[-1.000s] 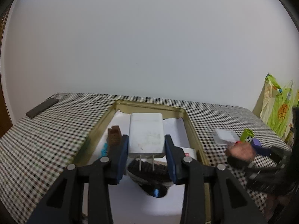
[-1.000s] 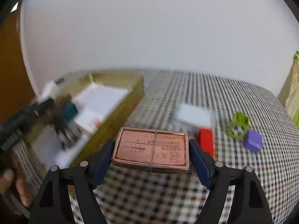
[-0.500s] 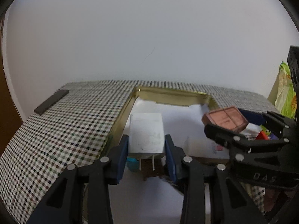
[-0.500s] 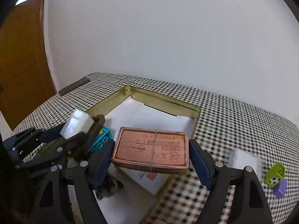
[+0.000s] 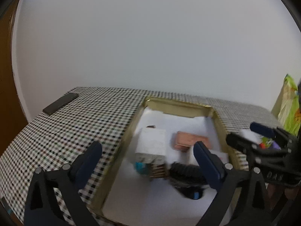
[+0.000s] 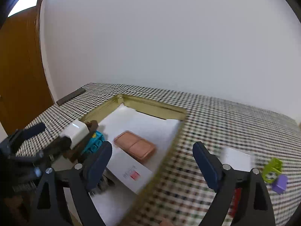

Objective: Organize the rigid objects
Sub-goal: 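Open both tools to release the charger and frame in the tray, then grasp the red toy brick with the left tool while the right tool reaches the purple cube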

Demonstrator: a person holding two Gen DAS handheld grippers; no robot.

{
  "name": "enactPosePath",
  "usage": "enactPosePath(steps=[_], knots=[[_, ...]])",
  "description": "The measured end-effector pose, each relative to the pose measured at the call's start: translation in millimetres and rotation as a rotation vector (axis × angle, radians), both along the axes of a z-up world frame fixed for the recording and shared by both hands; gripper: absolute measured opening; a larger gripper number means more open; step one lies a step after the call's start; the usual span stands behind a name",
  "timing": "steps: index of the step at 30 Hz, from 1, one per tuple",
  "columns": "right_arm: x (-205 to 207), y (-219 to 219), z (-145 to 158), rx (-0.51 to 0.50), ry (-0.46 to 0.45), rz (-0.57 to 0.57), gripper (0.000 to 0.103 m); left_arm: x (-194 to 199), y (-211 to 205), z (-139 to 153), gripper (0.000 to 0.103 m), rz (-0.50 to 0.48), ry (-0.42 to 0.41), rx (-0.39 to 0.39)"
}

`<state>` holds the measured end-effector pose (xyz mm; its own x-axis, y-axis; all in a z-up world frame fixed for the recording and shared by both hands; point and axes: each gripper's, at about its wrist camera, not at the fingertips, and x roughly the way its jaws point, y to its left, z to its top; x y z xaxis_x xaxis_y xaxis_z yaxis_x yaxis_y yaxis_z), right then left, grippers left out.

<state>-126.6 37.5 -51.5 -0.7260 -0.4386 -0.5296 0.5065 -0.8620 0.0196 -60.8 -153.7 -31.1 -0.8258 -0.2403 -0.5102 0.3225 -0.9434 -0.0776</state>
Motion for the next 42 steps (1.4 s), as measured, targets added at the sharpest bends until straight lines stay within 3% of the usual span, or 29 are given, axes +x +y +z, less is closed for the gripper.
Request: enactPosePath(steps=[14, 21, 29, 38, 41, 42], knots=[[18.9, 125.7, -9.3, 0.033, 0.036, -0.209, 0.090, -21.4, 115.7, 9.7, 0.099, -0.212, 0.036, -0.032], [2.4, 186.9, -18.2, 0.024, 0.019, -0.399, 0.090, -56.3, 175.2, 0.1, 0.099, -0.319, -0.039, -0.050], [-2.4, 223.7, -27.3, 0.015, -0.031, -0.497, 0.090, -85.3, 215.2, -20.7, 0.099, -0.370, -0.131, -0.026], [-17.9, 245.3, -35.2, -0.042, -0.100, -0.542, 0.094, -102.8, 237.4, -37.7, 0.076, -0.436, -0.236, -0.012], [-18.6, 244.9, -37.5, -0.046, -0.111, -0.538, 0.094, -108.9, 236.0, -41.5, 0.050, -0.445, -0.270, 0.005], [-19.5, 244.7, -37.9, -0.044, -0.113, -0.536, 0.095, -110.9, 235.3, -42.7, 0.035, -0.451, -0.278, 0.016]])
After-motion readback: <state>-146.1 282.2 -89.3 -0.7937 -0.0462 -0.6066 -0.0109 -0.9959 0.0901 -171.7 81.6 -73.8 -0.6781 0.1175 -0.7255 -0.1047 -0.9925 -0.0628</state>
